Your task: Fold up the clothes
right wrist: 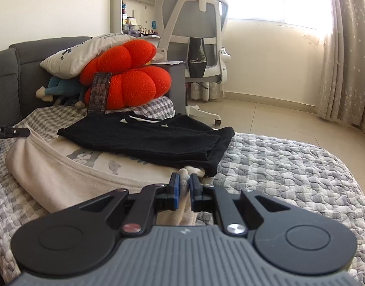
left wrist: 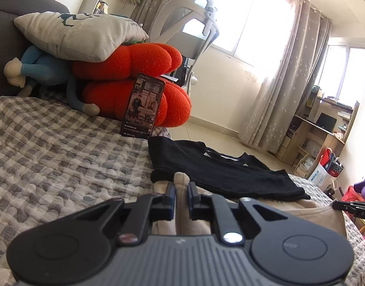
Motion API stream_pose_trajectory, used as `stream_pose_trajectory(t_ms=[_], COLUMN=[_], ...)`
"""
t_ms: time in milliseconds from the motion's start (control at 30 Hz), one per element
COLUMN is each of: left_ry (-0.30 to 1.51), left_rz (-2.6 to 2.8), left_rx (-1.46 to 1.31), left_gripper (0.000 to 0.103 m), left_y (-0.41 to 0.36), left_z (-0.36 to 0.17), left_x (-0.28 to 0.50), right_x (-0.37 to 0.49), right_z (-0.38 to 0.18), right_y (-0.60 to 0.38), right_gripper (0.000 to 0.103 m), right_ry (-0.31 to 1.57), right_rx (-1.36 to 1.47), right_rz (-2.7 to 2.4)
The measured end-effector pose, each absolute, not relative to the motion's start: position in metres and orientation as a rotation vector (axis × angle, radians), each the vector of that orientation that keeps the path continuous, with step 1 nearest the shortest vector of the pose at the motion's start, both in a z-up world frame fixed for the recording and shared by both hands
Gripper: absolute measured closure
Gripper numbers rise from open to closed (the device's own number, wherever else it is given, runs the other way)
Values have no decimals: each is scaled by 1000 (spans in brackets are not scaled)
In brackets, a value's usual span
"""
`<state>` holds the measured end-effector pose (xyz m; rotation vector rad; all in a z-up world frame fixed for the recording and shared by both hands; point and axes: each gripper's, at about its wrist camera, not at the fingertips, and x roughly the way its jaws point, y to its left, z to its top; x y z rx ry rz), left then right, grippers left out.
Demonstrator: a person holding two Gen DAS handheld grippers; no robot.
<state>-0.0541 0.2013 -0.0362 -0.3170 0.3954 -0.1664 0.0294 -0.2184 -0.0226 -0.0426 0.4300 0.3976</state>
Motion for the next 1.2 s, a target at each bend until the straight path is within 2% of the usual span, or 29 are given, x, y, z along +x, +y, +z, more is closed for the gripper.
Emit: stream_pose_trajectory(t_ms=[500,700,767,800,833,900,1133,1200], left_ry=[546,579,593,602,610,626,753,781], left_rz=[-106,-94,-93,-91,-90,-101,-180,-203], left_rx=[-247,-248,-245,-252,-261,-303,-500,-569], left_gripper=[93,90,87,80,73,68,53,53], left_y=[201,201,201,202,204,209,233,239], left_z=[-55,-66,-62,-60,-57,-53,-53,-56], left_x=[24,28,27,25,23,15,-20,-27], right_x=[92,101,100,99,97,91,59,49], right_z=[-36,-48,-45,-43,-40,-34,-27,-26], right_y=[-208,-214,-214,-215,-216,-218,-245,-255], right_gripper=[93,93,91,83,80,63,60,60], right_ry=[500,553,560,564,567,573,663,693], right_rx=[-62,-9,7,18,27,45,236,340], right_rz=[323,309,306,304,302,294,323,346])
